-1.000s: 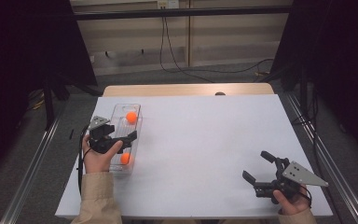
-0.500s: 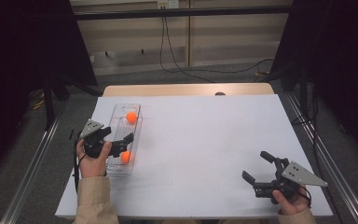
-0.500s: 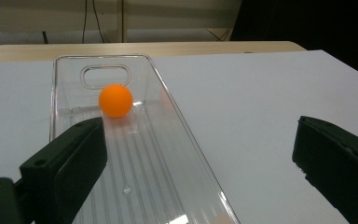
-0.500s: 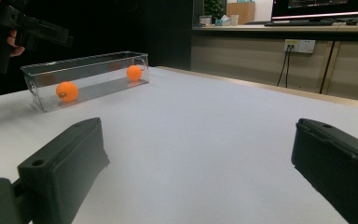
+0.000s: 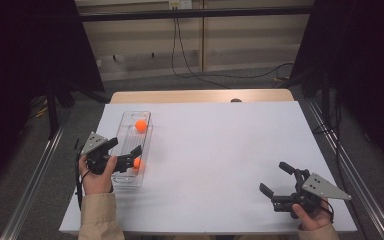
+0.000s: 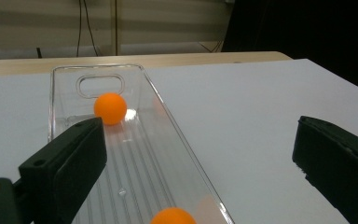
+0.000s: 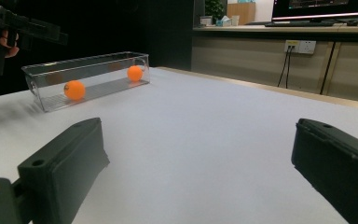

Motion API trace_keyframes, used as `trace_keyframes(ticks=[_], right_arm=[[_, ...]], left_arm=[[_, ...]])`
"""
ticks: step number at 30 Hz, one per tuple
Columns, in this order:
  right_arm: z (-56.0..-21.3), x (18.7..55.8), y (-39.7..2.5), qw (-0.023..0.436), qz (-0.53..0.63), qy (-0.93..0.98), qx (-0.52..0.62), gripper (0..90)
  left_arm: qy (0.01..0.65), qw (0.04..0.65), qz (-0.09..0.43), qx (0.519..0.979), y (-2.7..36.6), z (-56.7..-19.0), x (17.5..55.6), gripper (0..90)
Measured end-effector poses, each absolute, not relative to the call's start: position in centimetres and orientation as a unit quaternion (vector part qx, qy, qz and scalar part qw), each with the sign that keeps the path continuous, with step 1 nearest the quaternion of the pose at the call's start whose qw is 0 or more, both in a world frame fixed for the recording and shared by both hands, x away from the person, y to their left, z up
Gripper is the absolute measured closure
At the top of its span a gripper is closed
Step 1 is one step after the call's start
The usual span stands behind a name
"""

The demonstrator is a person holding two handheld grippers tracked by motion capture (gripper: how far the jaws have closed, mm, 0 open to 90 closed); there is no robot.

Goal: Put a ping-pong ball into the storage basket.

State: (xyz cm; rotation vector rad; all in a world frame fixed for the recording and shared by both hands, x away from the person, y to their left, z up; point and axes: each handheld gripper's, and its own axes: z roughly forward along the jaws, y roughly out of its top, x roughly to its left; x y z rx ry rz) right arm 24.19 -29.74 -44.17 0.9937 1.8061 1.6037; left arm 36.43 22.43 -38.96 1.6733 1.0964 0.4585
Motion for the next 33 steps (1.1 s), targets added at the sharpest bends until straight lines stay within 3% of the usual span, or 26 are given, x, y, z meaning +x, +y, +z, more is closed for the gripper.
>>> trace_keyframes(ticks=[33], right_arm=[[-44.1, 24.2, -29.7, 0.262, 0.593, 0.667, 0.366, 2.3]], left_arm=[[0.434, 0.535, 0.211, 0.693, 22.9, -39.7, 34.8, 3.0]])
